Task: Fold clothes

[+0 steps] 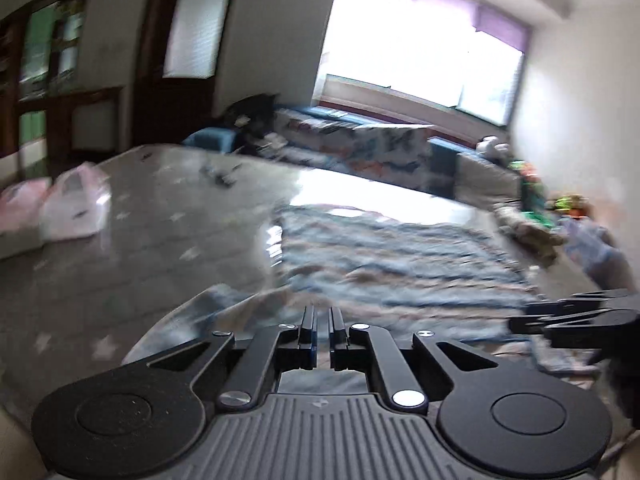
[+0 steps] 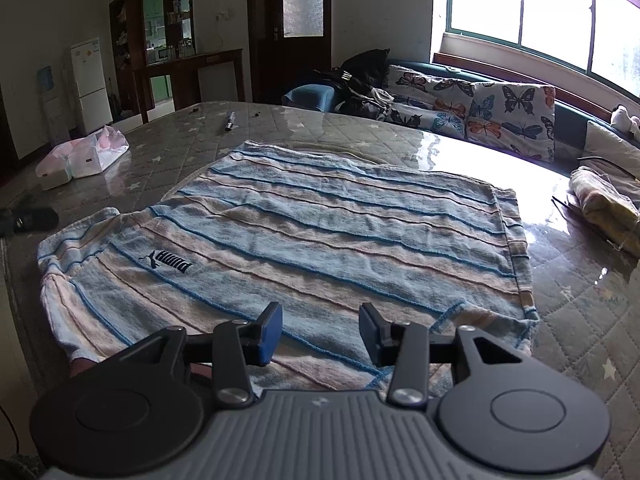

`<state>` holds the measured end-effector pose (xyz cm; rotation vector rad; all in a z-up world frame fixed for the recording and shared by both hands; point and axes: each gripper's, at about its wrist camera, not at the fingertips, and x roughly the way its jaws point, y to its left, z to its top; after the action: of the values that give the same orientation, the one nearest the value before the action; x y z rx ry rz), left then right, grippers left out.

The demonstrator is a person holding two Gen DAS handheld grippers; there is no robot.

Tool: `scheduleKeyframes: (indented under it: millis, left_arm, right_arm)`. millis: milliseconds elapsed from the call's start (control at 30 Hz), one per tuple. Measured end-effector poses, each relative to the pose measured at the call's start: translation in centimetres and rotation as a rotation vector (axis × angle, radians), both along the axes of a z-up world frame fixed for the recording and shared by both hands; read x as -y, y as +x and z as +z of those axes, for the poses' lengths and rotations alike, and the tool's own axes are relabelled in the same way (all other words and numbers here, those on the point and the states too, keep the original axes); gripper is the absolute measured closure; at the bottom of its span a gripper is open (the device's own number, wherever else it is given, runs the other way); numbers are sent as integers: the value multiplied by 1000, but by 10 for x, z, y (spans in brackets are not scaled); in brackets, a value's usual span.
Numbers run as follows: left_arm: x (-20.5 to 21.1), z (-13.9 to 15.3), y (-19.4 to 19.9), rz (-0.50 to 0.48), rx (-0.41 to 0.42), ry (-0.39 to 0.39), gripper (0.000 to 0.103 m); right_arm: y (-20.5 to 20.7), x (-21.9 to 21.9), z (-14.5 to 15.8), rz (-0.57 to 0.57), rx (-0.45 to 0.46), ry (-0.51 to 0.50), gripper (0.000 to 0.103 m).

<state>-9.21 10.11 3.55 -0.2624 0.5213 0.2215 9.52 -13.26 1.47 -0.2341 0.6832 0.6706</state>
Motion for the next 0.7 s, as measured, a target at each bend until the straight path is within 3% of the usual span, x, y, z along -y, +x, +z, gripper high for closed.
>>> scheduleKeyframes:
  millis: [167, 300, 433, 633, 700]
  left_arm:
    - [-25, -15, -9, 193, -79, -24, 93]
    - [-39, -23, -17, 333, -104, 2, 66]
    - [-44, -24, -21, 410, -114, 33, 56]
    - [-57, -34, -17, 419, -151, -45, 59]
    - [-59, -36, -17, 422, -148, -70, 73]
  right_arm:
    - [1, -3, -3, 7, -6, -4, 57]
    - [0, -5, -5, 13, -12, -4, 57]
    - [0, -6, -6, 14, -16, -4, 56]
    - [1, -6, -7, 9, -21, -3, 56]
    - [0, -6, -7, 10, -21, -1, 56]
